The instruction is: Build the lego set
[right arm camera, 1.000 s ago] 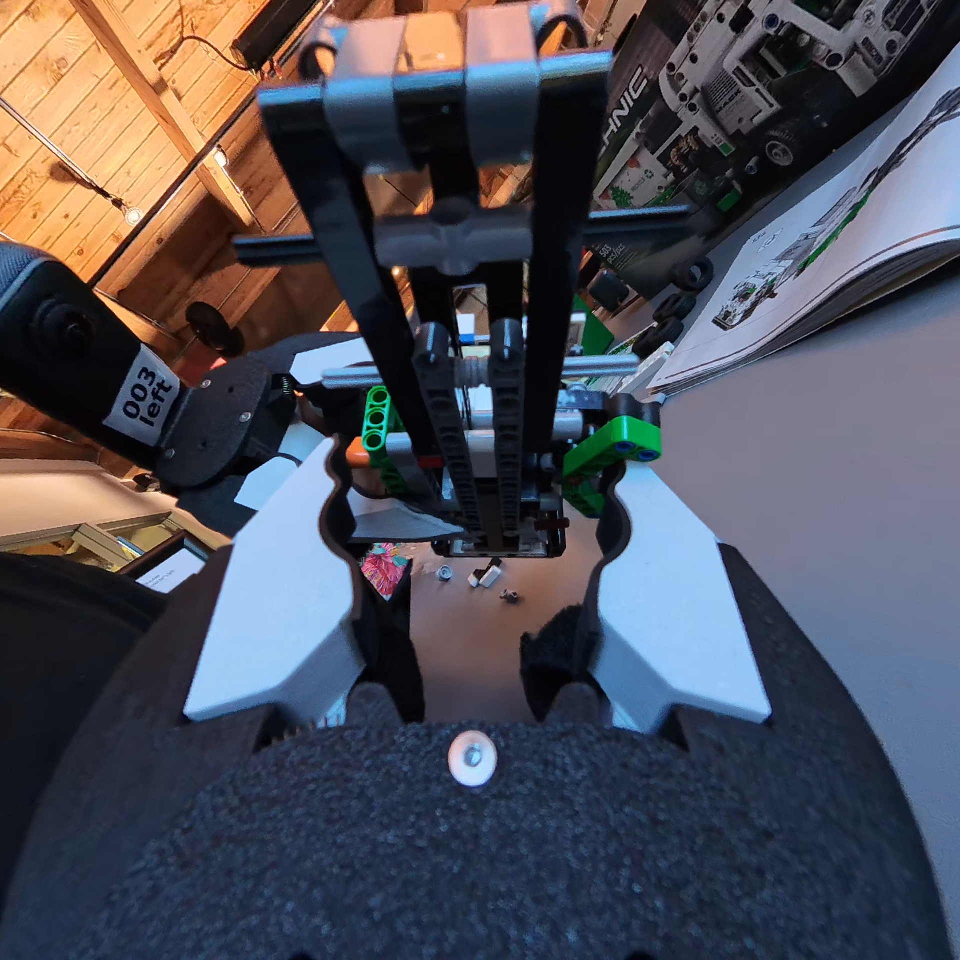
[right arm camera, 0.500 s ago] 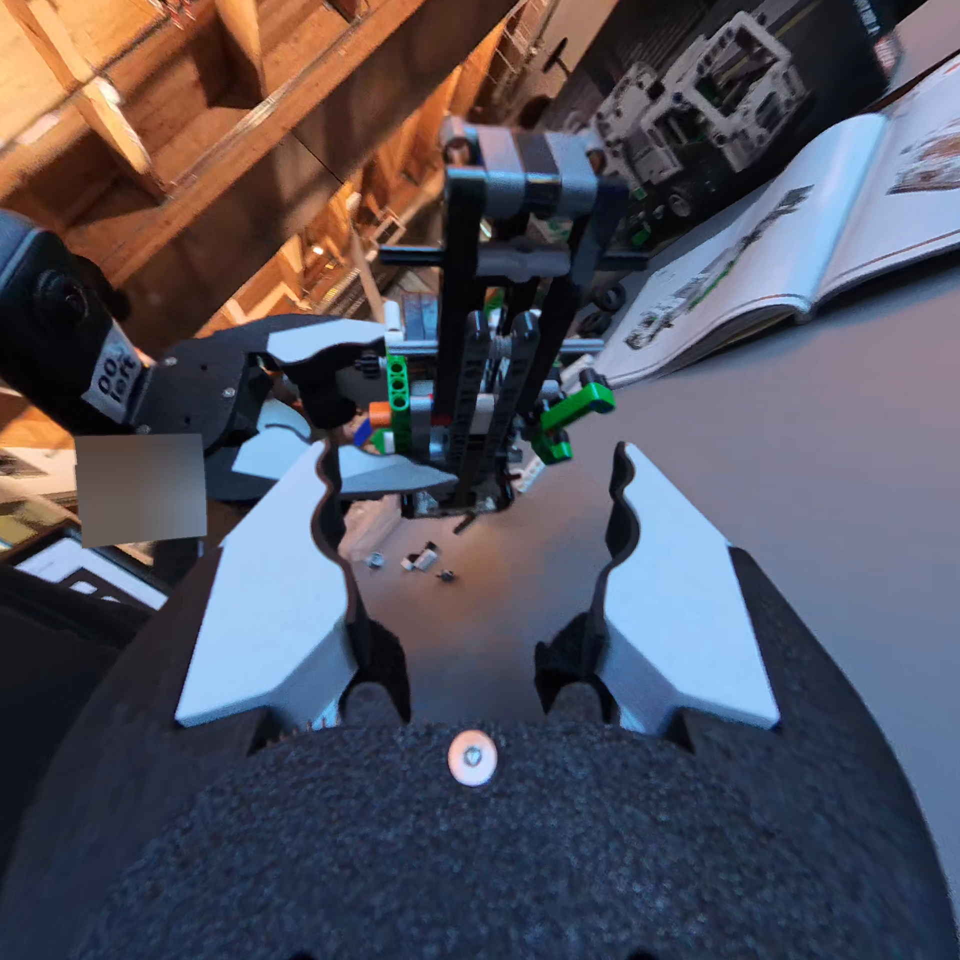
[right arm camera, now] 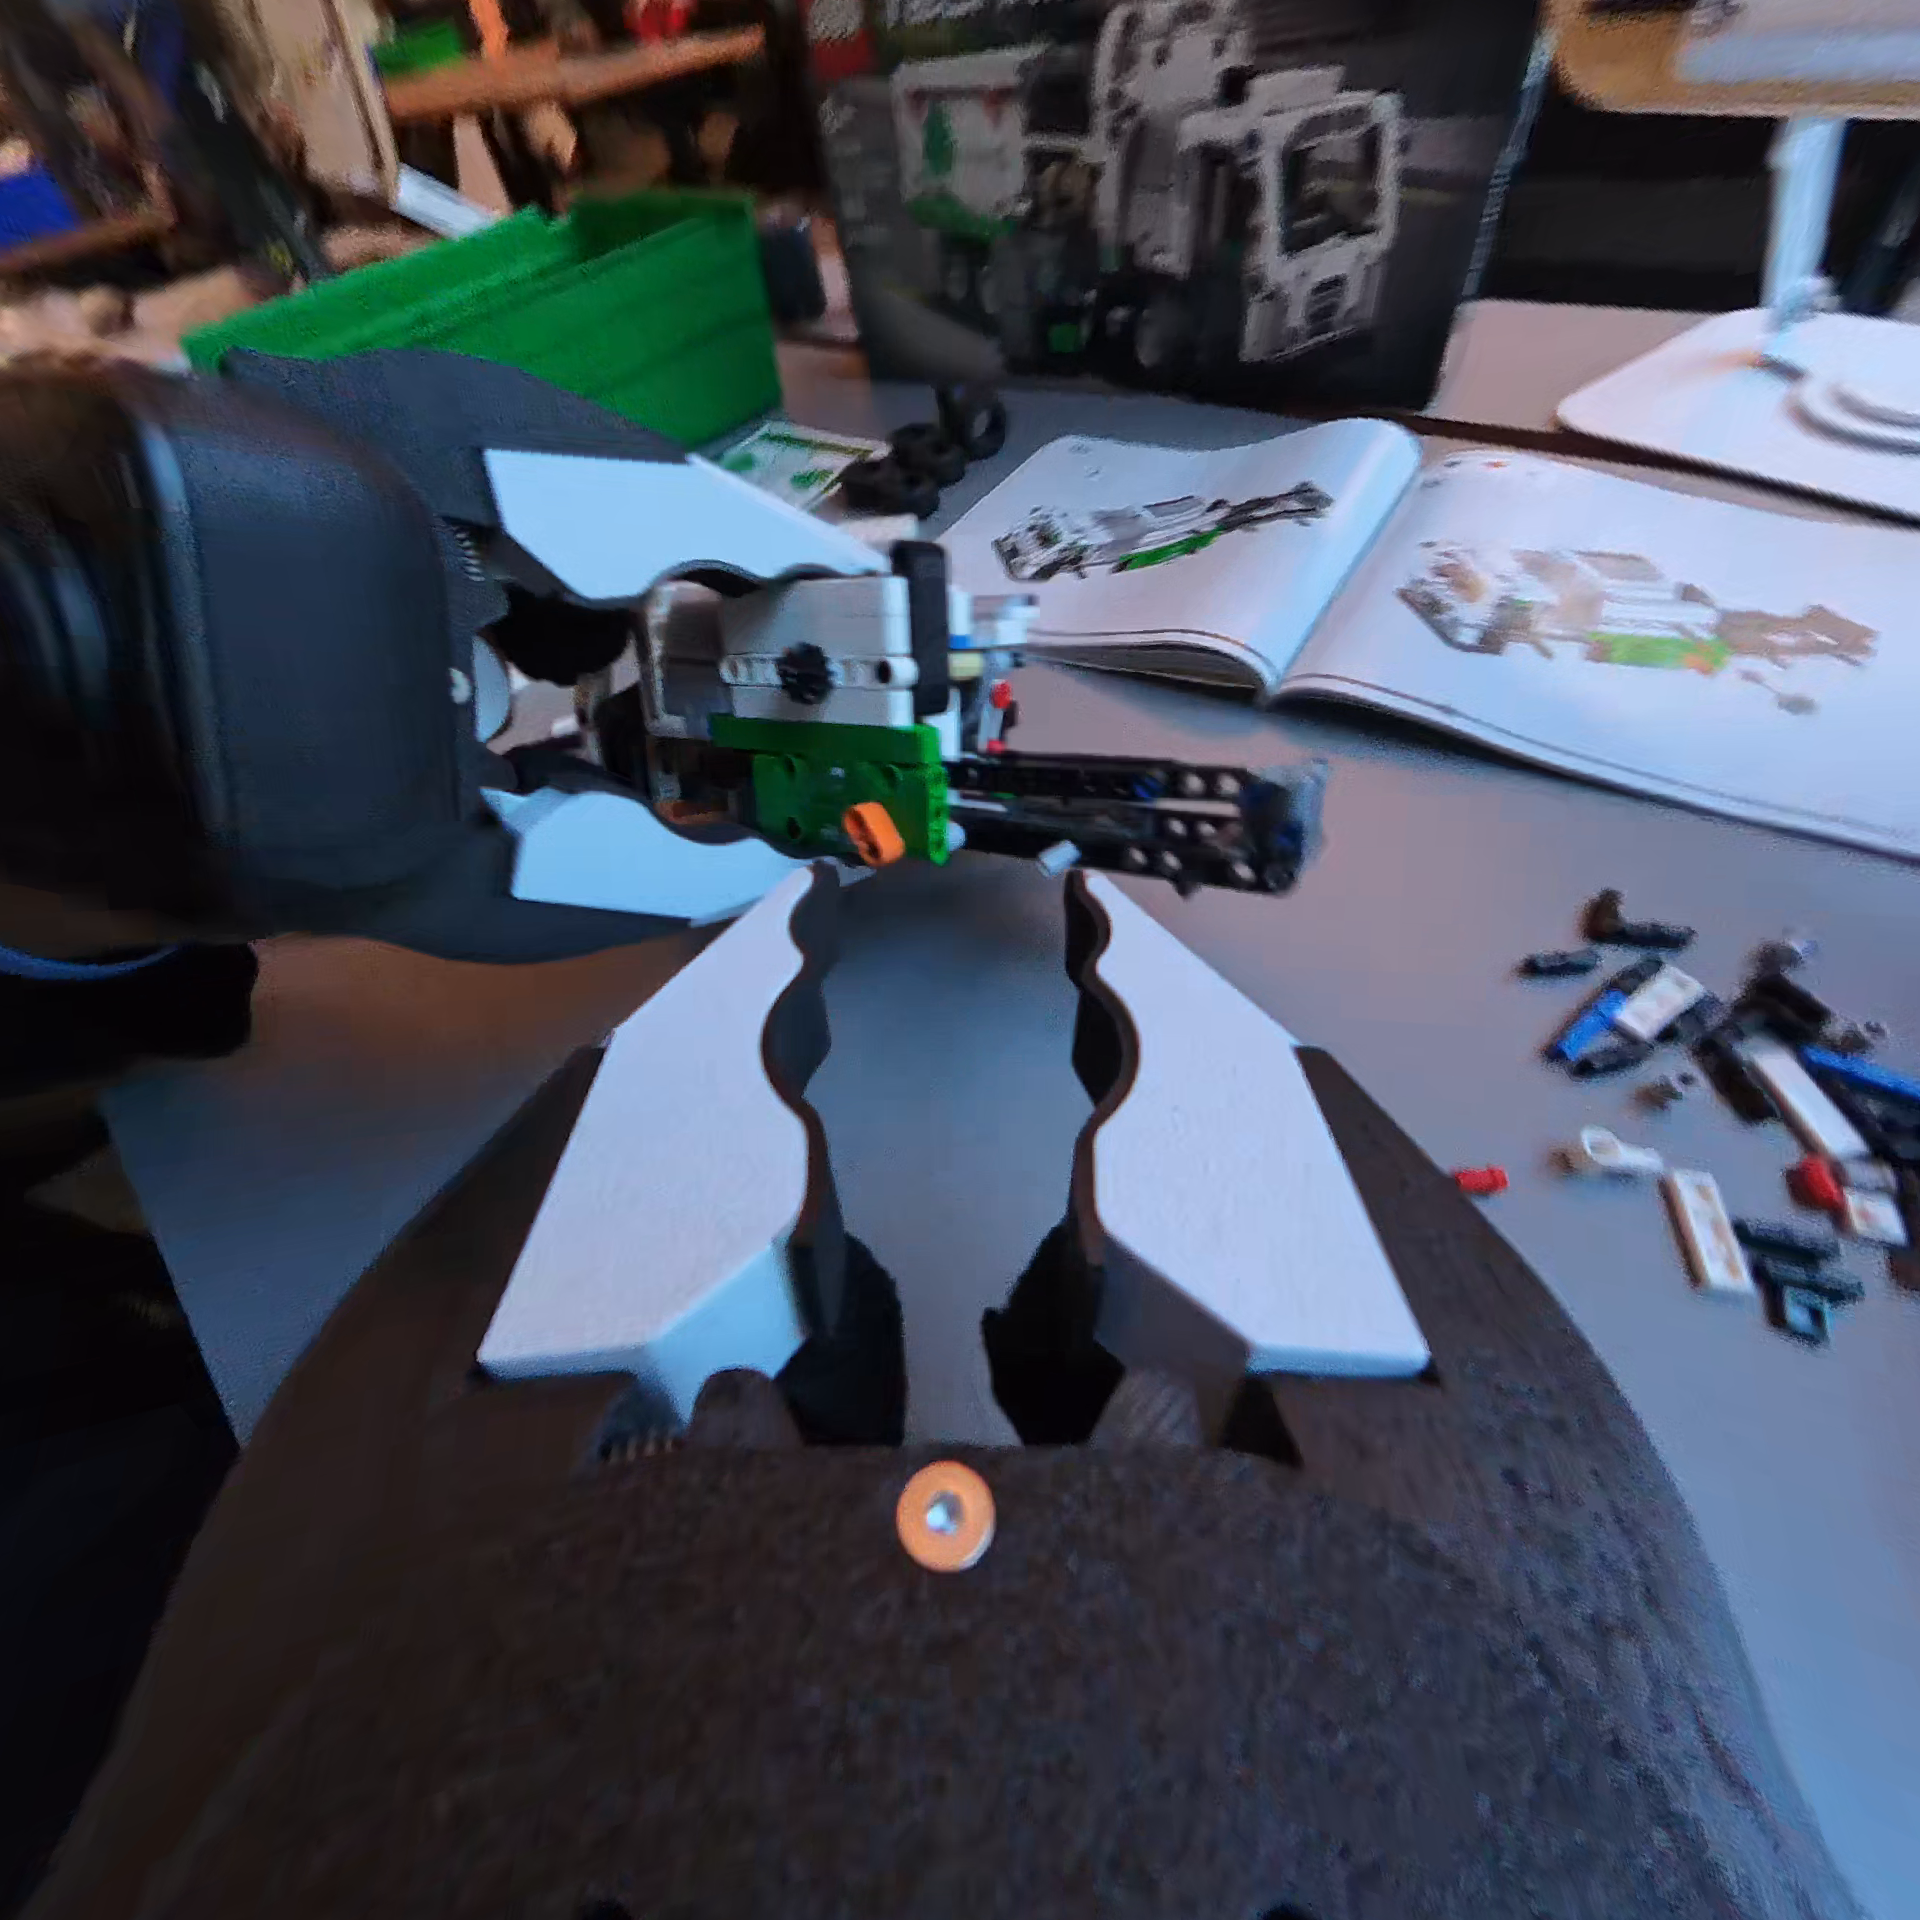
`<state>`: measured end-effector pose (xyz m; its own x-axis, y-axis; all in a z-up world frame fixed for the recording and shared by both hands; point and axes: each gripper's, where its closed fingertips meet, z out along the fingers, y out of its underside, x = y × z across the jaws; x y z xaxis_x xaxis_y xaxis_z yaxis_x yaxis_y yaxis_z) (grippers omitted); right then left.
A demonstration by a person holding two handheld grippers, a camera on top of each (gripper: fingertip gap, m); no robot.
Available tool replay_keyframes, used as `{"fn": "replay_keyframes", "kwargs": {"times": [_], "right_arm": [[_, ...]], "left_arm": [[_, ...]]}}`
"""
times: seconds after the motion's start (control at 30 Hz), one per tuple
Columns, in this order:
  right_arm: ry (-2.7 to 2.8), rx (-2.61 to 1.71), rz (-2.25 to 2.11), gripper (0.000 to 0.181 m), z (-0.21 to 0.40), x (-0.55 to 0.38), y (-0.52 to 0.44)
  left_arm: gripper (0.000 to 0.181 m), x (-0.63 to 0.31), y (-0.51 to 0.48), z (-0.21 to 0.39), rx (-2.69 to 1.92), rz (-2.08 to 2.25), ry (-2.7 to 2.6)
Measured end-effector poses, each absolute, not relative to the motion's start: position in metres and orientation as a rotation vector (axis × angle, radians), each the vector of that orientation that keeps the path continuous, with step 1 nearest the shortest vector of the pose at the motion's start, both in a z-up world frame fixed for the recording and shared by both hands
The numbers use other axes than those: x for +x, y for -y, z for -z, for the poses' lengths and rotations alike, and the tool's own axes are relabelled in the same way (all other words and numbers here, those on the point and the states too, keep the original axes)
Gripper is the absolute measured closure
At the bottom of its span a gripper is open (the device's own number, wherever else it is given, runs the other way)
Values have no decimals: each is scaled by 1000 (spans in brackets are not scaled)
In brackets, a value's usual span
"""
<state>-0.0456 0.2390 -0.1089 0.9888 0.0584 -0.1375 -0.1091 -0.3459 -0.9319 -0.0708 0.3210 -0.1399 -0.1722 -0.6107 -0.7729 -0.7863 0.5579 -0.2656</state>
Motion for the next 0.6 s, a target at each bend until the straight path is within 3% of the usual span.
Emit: {"fn": "replay_keyframes", "kwargs": {"times": [0.37, 0.6], "right_arm": [[325, -2028, -320, 139, 130, -65, -268], [555, -2065, -124, 157, 147, -59, -271]], "left_arm": [[108, -67, -307, 146, -1063, -359, -1841], [108, -63, -303, 154, -964, -476, -1832]]}}
